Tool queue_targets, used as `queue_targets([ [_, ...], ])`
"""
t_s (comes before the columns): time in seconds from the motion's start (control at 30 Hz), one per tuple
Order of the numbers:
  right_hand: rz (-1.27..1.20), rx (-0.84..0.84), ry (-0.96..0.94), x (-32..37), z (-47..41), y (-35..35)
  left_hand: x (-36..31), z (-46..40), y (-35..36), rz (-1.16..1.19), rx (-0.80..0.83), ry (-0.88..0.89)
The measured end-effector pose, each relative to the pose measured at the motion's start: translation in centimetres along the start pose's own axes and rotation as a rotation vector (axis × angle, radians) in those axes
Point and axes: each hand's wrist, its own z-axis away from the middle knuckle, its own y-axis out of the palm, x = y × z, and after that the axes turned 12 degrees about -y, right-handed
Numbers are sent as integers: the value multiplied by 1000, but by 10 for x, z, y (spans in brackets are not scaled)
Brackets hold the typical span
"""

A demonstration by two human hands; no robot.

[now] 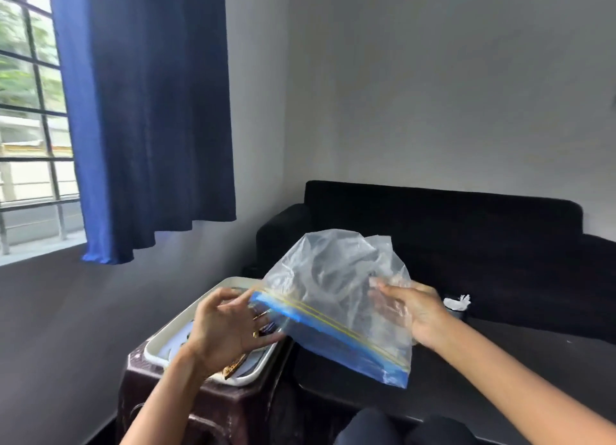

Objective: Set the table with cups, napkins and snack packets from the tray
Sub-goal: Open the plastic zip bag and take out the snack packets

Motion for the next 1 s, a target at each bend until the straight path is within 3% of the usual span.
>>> queue_targets([
  [0.2, 211, 158, -119, 14, 6, 2, 2, -5, 17, -414, -15, -152],
  [0.47, 350, 204, -110, 6, 7, 12, 6, -3, 36, -459, -172, -37],
  [0.6, 469, 163, -181, 1, 6, 11, -1, -1, 46, -465, -147, -22],
  [0.67, 607, 107, -320, -3, 8, 14, -4, 0, 54, -556, -136, -60],
  [0.77, 1094, 79, -665, -10, 16, 21, 1, -5, 68, -631, -63, -77],
  [0.93, 1495, 355, -1072, -32, 39, 38, 15, -13, 89, -491, -46, -30],
  [1.0, 1559, 472, -1113, -46, 46, 44, 21, -17, 96, -446, -33, -16],
])
